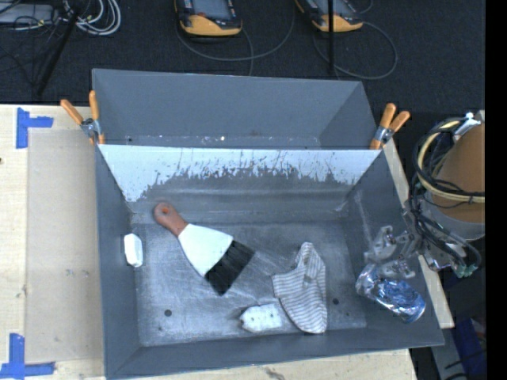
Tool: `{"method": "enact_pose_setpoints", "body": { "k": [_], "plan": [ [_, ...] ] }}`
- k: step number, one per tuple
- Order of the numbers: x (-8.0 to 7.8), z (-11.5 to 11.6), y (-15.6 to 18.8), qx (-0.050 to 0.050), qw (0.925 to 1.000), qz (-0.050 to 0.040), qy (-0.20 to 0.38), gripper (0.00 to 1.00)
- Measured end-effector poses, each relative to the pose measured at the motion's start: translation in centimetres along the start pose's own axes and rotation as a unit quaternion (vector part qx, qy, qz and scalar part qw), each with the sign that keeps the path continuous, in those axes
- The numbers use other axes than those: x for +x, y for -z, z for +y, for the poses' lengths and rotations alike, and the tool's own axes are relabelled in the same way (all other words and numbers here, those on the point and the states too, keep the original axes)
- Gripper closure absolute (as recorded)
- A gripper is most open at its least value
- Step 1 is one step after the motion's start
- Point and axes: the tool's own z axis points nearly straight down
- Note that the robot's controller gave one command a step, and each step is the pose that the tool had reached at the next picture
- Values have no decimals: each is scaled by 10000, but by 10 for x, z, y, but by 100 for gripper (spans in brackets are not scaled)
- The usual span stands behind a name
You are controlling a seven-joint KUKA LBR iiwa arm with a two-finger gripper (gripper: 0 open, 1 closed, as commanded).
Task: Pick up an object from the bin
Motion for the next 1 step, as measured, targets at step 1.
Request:
{"method": "enact_pose_setpoints", "body": {
  "k": [1],
  "plan": [
    [0, 4, 38, -33, 10000, 64, 22, 100]
  ]
}}
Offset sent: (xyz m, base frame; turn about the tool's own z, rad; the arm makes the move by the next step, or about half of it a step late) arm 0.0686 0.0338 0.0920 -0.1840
